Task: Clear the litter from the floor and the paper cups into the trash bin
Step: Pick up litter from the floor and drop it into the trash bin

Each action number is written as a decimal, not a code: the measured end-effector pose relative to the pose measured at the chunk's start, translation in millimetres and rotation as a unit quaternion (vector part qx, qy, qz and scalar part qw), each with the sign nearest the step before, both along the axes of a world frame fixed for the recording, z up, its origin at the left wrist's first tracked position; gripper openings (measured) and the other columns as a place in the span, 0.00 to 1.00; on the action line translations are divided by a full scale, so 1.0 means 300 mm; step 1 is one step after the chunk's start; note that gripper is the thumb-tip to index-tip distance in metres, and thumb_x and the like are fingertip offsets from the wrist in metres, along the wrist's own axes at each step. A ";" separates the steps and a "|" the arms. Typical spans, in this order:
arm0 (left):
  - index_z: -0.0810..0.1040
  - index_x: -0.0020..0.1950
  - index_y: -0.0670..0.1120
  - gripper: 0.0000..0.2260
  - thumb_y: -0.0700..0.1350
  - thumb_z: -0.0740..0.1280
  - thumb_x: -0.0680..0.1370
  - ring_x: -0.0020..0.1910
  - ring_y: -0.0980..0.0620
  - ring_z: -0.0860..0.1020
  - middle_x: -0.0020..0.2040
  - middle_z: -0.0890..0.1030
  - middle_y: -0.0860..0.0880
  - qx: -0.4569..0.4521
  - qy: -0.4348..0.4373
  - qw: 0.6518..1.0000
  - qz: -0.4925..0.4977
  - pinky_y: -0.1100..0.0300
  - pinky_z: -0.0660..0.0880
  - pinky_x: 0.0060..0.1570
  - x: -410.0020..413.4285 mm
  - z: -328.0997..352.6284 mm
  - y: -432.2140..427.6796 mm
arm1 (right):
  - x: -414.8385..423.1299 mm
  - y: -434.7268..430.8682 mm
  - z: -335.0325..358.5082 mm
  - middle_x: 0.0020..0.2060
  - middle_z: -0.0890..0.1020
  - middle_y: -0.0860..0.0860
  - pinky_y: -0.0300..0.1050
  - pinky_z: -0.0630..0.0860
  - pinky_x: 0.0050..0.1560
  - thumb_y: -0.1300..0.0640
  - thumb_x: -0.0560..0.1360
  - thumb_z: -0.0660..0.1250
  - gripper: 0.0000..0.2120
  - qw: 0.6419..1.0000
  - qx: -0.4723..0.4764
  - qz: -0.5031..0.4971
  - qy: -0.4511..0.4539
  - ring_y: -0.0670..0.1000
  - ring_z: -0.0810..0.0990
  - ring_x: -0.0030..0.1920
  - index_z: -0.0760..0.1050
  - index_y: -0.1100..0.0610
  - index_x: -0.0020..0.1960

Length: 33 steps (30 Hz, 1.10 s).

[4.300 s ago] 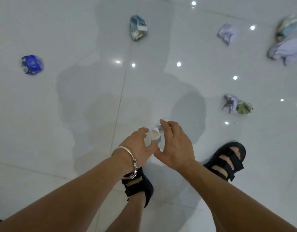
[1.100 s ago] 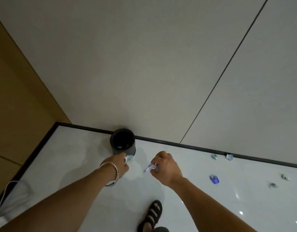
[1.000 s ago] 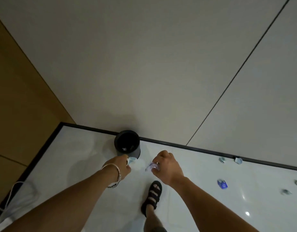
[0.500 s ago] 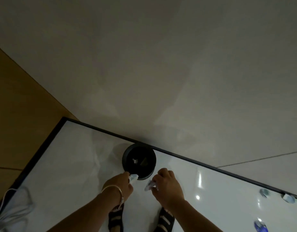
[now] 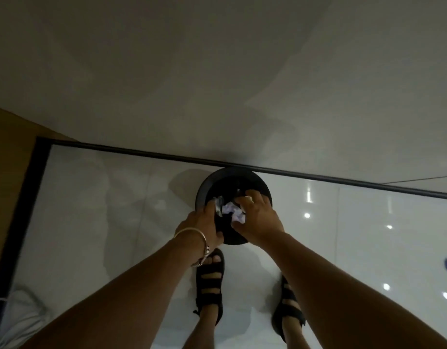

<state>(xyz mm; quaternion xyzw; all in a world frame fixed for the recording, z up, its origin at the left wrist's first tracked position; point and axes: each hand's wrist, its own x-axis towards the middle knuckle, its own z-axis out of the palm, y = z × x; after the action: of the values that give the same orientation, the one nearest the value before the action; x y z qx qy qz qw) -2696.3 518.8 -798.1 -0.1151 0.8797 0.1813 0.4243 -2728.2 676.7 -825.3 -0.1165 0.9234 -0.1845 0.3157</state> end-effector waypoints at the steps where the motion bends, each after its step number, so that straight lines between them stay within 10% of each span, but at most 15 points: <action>1: 0.46 0.77 0.50 0.38 0.53 0.66 0.75 0.70 0.44 0.64 0.74 0.61 0.45 -0.009 -0.003 1.000 -0.018 0.49 0.68 0.64 0.018 0.004 -0.016 | 0.014 -0.002 0.008 0.72 0.63 0.51 0.51 0.70 0.65 0.47 0.73 0.70 0.31 1.000 0.002 0.000 -0.013 0.56 0.61 0.72 0.65 0.48 0.73; 19: 0.54 0.76 0.47 0.32 0.58 0.60 0.77 0.74 0.48 0.55 0.77 0.56 0.48 -0.003 0.075 0.965 -0.251 0.54 0.58 0.71 -0.050 0.741 0.313 | 0.333 0.504 0.788 0.74 0.62 0.50 0.50 0.69 0.67 0.45 0.77 0.64 0.30 0.946 0.038 -0.321 -0.036 0.53 0.62 0.72 0.60 0.48 0.76; 33: 0.51 0.78 0.47 0.32 0.58 0.58 0.78 0.75 0.48 0.54 0.77 0.56 0.48 0.068 0.117 0.796 -0.590 0.54 0.55 0.73 0.588 1.236 1.461 | 1.345 1.254 1.238 0.73 0.62 0.51 0.50 0.69 0.66 0.47 0.76 0.63 0.29 0.769 0.048 -0.637 0.012 0.53 0.62 0.72 0.61 0.50 0.75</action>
<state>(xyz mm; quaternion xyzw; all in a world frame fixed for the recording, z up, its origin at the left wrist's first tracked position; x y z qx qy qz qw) -2519.9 957.2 -427.4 0.4778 0.8054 -0.0329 0.3492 -2324.8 1053.0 -454.0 0.5120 0.7971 -0.2971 0.1194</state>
